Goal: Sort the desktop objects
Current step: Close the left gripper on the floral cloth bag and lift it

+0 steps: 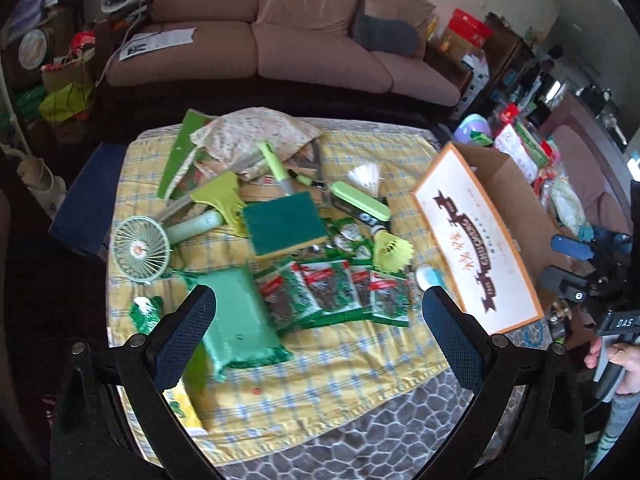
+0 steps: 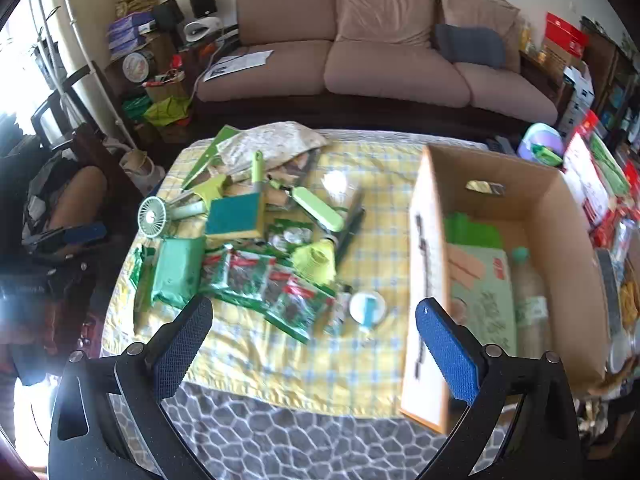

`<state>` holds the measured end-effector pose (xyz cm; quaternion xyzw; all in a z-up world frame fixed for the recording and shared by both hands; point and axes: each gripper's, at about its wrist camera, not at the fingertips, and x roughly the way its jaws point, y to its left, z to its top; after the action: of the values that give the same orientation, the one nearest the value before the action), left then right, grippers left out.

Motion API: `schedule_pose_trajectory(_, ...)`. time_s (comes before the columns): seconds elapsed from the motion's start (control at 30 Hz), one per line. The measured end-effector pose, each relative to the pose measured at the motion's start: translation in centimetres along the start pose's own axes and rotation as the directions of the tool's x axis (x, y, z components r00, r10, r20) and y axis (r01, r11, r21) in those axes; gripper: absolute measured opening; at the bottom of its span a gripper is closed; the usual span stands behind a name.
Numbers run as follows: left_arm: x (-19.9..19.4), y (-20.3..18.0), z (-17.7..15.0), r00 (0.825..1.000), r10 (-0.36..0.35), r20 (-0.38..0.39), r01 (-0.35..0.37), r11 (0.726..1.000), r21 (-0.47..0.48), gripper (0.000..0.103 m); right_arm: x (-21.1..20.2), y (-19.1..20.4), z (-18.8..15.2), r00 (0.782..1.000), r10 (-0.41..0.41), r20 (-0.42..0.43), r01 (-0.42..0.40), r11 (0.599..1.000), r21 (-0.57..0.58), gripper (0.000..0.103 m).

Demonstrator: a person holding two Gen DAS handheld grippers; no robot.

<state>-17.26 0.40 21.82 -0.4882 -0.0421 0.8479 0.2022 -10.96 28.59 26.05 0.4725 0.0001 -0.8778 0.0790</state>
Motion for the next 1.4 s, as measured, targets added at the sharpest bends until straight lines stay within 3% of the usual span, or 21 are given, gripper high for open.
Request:
schedule_pose_trajectory(0.23,2.6,8.7,3.3,0.998,0.059,0.011,-0.058,0.997,-0.055,0.103,5.4,2.9,3.8,0.999,0.049,0.007,-0.048,0.999,-0.011,0.103)
schedule_pose_trajectory(0.43,6.9,12.7,7.6,0.997,0.077,0.0,-0.077,0.996,-0.05,0.101,11.1,2.7,8.6,0.993,0.115,0.013,-0.116,0.991,0.072,0.103)
schedule_pose_trajectory(0.67,14.8,14.9,13.3,0.989,0.125,-0.074,-0.125,0.992,0.002,0.089,18.6,1.3,15.4,0.989,0.144,0.021,-0.145,0.973,0.177,0.099)
schedule_pose_trajectory(0.83,21.3,15.9,16.3,0.979,0.13,-0.155,-0.129,0.991,0.018,0.089,25.1,-0.1,19.3,0.99,0.143,-0.014,-0.135,0.962,0.236,0.085)
schedule_pose_trajectory(1.0,26.4,15.9,17.5,0.965,0.134,-0.223,-0.124,0.991,0.056,0.089,31.1,-1.8,20.9,0.99,0.14,-0.034,-0.123,0.942,0.314,0.083)
schedule_pose_trajectory(1.2,29.7,14.9,17.2,0.959,0.137,-0.25,-0.118,0.989,0.089,0.088,35.5,-1.9,21.6,0.992,0.108,-0.068,-0.084,0.952,0.296,0.081)
schedule_pose_trajectory(1.33,30.5,14.4,16.8,0.961,0.145,-0.235,-0.121,0.986,0.114,0.079,36.9,-1.2,21.5,0.991,0.108,-0.076,-0.084,0.961,0.264,0.073)
schedule_pose_trajectory(1.37,30.4,14.4,16.9,0.964,0.139,-0.225,-0.118,0.988,0.104,0.071,37.2,-0.7,21.5,0.991,0.099,-0.086,-0.075,0.968,0.241,0.068)
schedule_pose_trajectory(1.4,30.3,14.5,17.0,0.969,0.13,-0.212,-0.112,0.989,0.094,0.055,37.5,-0.2,21.4,0.992,0.077,-0.1,-0.054,0.976,0.209,0.061)
